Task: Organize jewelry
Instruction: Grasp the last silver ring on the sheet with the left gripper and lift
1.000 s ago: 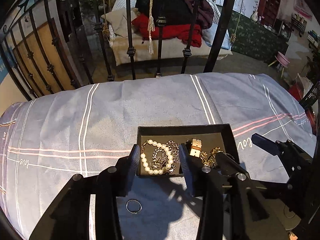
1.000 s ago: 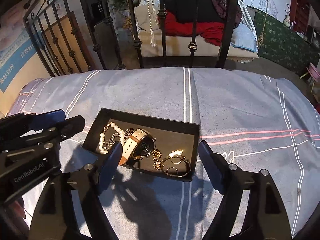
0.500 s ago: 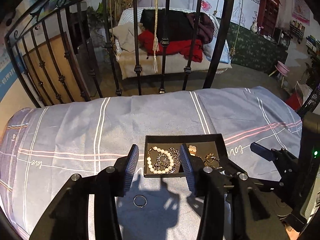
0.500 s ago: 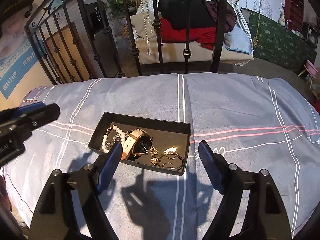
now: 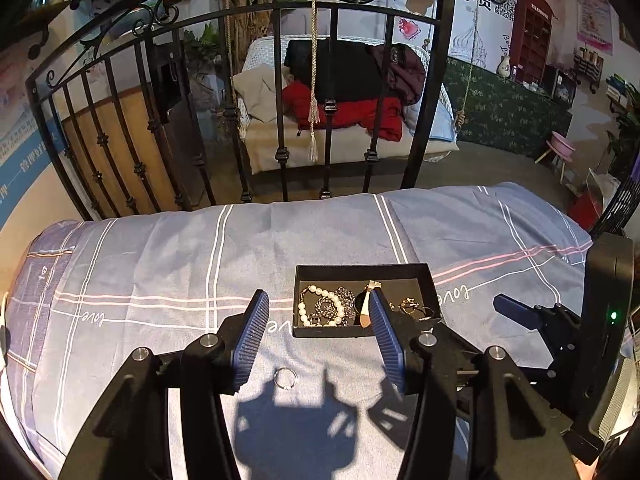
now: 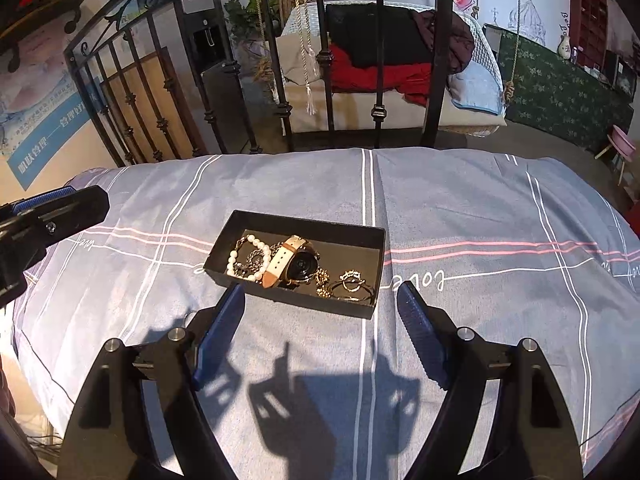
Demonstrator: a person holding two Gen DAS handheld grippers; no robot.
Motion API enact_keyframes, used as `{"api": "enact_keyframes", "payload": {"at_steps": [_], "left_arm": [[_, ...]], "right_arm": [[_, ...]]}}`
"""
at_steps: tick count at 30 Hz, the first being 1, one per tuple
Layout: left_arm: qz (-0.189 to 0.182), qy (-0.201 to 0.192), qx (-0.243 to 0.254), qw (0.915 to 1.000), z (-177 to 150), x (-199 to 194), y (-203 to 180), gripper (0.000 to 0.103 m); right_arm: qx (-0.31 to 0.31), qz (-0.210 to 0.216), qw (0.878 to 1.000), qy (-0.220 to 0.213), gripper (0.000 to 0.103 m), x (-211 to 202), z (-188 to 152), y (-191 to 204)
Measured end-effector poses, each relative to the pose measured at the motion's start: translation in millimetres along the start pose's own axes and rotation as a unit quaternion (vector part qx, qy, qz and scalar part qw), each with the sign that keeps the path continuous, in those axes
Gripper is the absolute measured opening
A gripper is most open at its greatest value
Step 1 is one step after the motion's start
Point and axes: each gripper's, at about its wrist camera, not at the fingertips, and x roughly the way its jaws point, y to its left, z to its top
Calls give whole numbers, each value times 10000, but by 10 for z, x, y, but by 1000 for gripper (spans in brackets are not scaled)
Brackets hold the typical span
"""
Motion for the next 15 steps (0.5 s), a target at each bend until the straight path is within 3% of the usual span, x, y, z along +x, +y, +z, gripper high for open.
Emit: {"api": "enact_keyframes", "payload": {"at_steps": [3, 7, 15], "left_arm": [[41, 25, -1, 10000, -63, -24, -9, 56], [194, 9, -172, 9997, -225, 4, 97, 77], [324, 952, -701, 9925, -936, 602, 529, 76]], "right_arm": [[-48, 5, 10000, 4, 79, -57, -56, 29], [-80, -43, 9999, 46, 82, -119, -155, 33], [-53, 24, 9994, 351, 83, 0, -497, 38]]}}
